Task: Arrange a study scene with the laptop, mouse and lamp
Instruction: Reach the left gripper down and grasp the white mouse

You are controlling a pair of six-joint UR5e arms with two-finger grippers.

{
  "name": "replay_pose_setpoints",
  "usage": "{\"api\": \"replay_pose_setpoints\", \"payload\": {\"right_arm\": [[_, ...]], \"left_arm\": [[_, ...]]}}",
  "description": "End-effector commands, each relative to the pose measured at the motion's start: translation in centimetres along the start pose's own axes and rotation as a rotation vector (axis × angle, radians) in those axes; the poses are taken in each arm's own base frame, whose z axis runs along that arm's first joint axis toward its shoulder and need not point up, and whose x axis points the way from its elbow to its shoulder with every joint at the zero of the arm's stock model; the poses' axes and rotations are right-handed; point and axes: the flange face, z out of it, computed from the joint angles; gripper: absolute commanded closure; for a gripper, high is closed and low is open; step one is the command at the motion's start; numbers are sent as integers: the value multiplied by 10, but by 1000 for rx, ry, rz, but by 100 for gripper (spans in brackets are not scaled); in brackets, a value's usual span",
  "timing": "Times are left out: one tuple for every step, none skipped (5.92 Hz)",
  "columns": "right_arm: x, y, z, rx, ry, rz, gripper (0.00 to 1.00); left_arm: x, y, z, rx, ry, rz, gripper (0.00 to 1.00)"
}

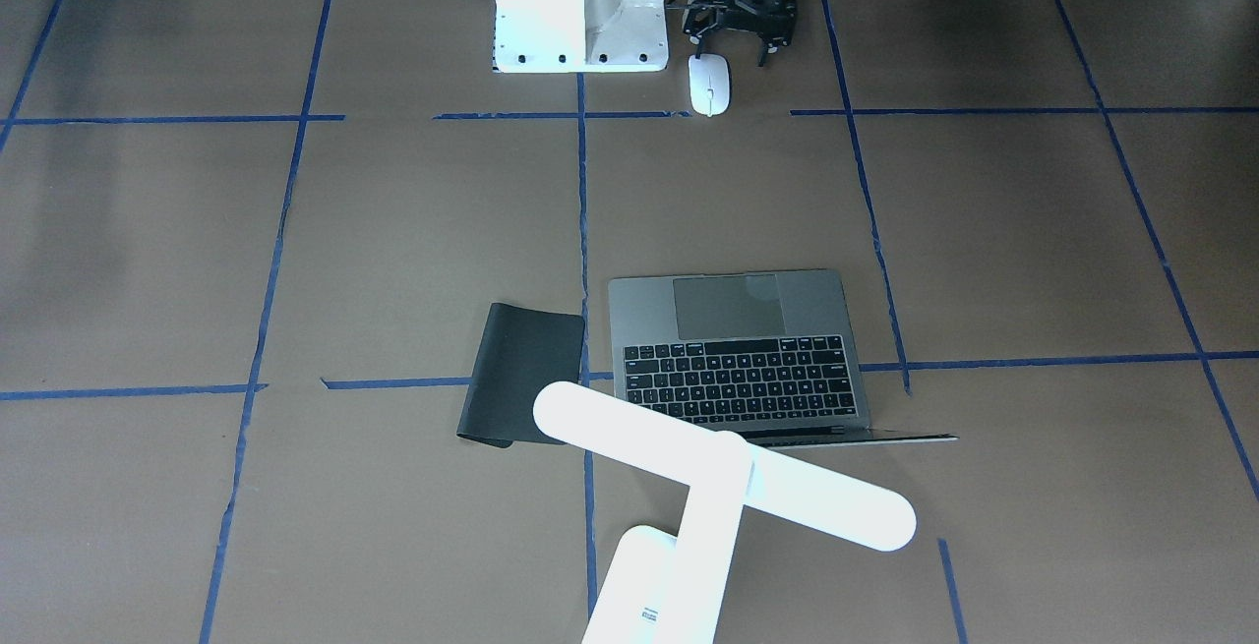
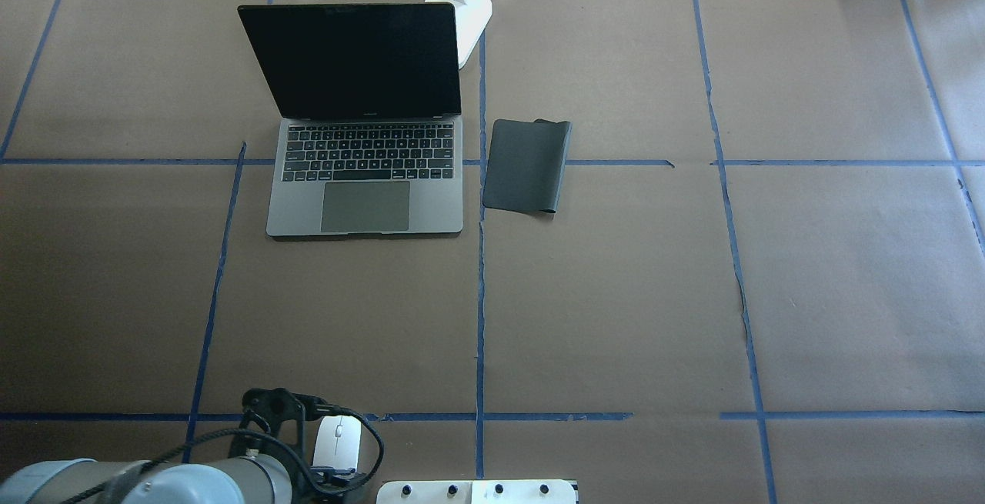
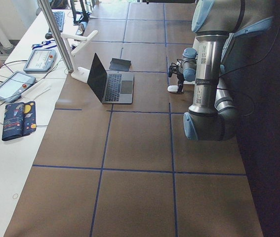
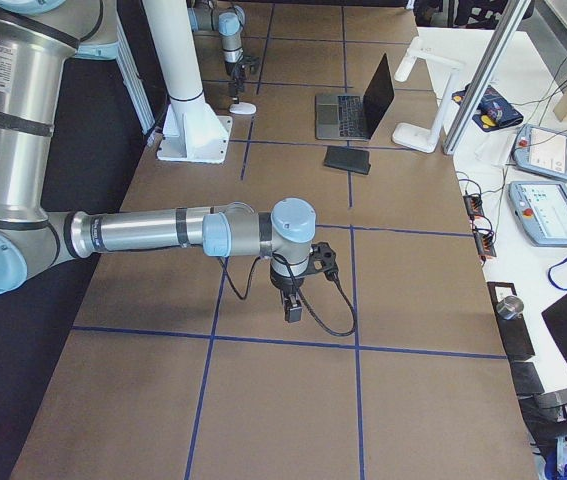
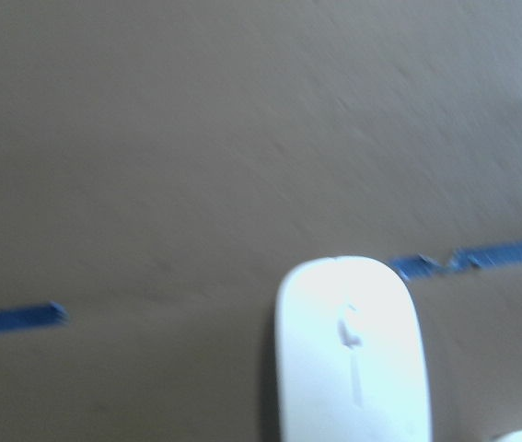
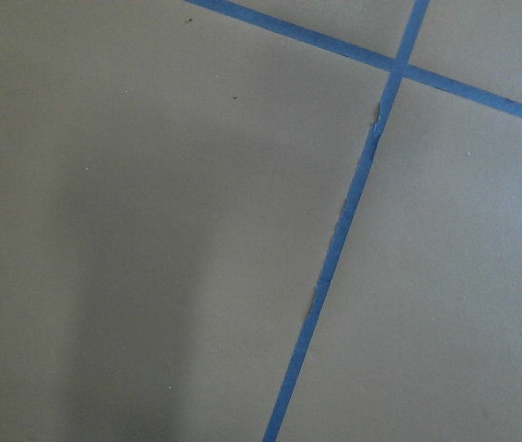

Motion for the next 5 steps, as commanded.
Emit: {"api": "replay_pose_setpoints", "payload": {"right_arm": [[0,0,0,1,-4,1,0],[1,0,1,-1,-4,2,0],[1,0,1,-1,-4,2,0],[1,0,2,-2,-4,3,0],[1,0,1,-1,-4,2,0]], "left_arm": [[16,5,16,2,-6,0,0],[15,3,15,5,-5,-6,0],[14,-1,15,11,-9,-10,13],[12,-4,16,15,-14,-14,43],[10,-6,17,17,-21,-16,46]]}}
